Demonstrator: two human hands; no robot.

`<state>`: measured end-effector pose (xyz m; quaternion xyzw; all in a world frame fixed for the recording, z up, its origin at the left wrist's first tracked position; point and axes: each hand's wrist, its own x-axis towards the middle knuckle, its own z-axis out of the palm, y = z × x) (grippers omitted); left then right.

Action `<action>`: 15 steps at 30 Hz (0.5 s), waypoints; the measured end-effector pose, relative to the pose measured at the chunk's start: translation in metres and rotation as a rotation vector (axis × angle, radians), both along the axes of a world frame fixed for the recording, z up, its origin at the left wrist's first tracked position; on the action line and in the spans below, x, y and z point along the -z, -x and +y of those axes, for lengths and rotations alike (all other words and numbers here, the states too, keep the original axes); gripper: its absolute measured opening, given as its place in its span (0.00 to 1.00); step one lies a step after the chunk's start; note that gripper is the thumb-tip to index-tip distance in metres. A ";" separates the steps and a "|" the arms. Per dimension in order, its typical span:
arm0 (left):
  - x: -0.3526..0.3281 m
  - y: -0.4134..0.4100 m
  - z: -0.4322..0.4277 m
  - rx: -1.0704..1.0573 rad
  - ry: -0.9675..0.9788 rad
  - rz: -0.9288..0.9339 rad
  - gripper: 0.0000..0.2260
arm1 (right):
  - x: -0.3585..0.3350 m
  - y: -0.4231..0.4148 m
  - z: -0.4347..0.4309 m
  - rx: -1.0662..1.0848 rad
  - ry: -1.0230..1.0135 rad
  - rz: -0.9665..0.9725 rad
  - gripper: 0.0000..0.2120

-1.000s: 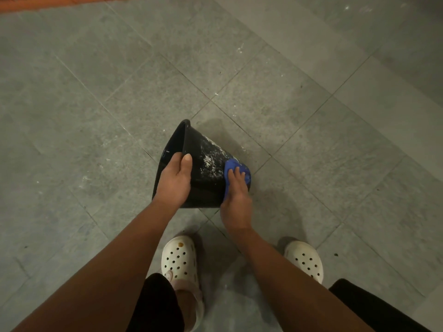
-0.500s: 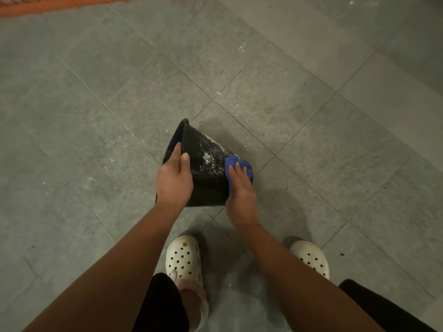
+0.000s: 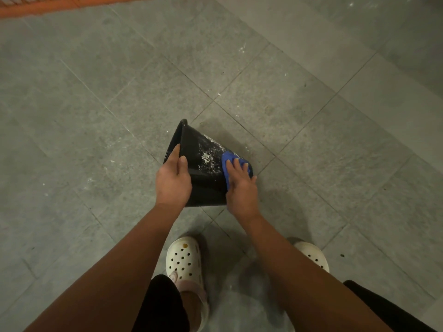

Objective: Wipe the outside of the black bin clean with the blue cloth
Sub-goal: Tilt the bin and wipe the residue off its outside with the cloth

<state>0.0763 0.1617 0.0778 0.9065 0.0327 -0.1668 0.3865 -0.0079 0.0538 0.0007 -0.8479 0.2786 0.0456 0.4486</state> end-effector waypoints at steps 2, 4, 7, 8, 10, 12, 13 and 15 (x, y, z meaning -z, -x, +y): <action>0.000 0.002 -0.001 -0.003 -0.006 -0.007 0.18 | 0.002 0.005 -0.002 0.037 0.009 0.046 0.30; 0.001 0.004 -0.003 0.040 -0.043 -0.041 0.18 | -0.002 0.011 0.006 0.119 -0.010 0.055 0.29; 0.002 0.006 -0.006 0.122 -0.097 -0.085 0.19 | -0.010 0.013 0.026 0.179 -0.055 -0.031 0.25; 0.002 0.007 -0.007 0.137 -0.090 -0.082 0.19 | -0.013 0.010 0.028 0.172 -0.061 -0.075 0.25; 0.002 0.009 -0.008 0.147 -0.083 -0.079 0.19 | -0.013 0.003 0.022 0.128 -0.045 -0.124 0.26; 0.002 0.010 -0.008 0.133 -0.070 -0.061 0.19 | -0.006 -0.001 0.008 0.100 -0.023 -0.103 0.27; 0.002 0.009 -0.008 0.125 -0.065 -0.055 0.19 | -0.001 0.000 0.000 0.112 -0.032 -0.064 0.27; 0.001 0.008 -0.008 0.119 -0.064 -0.060 0.19 | 0.007 0.007 -0.011 0.160 -0.051 0.023 0.26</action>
